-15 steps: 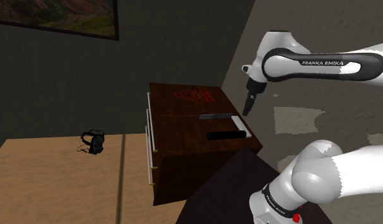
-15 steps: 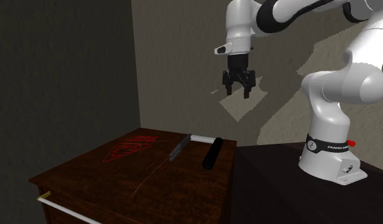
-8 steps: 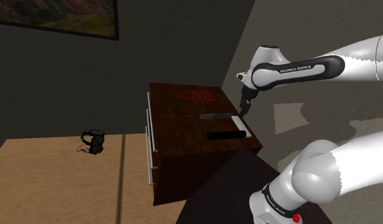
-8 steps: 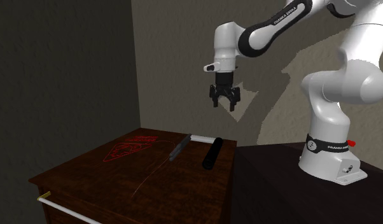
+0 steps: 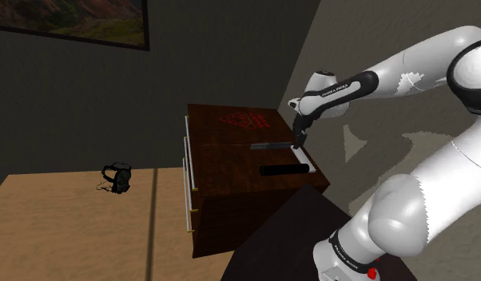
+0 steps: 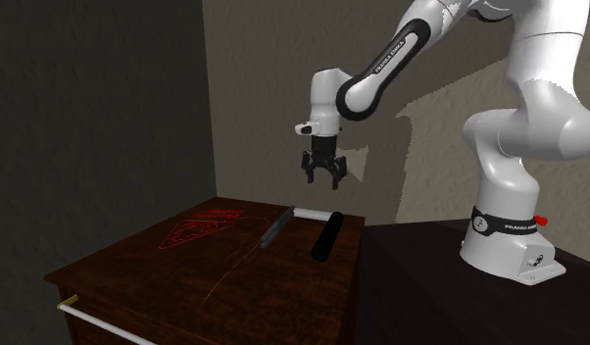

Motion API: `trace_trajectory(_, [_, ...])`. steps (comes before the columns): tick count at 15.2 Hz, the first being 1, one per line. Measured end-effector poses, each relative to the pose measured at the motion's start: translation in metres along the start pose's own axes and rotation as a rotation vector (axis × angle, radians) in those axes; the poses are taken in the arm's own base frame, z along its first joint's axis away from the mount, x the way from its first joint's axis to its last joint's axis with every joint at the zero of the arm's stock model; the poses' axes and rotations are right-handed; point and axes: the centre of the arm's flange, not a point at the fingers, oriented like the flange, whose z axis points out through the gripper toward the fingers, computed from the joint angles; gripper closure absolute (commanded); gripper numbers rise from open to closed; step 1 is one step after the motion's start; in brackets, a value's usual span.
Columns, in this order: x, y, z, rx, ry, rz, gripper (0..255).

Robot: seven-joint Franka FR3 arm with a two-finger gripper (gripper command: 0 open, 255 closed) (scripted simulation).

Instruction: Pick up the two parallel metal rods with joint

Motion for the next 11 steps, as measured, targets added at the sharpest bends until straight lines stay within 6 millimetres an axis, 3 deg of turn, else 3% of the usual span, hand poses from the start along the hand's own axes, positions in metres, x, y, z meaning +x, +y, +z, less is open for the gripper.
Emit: trace_trajectory(11, [0.023,0.100,0.094,-0.044,0.033,-0.253,0])
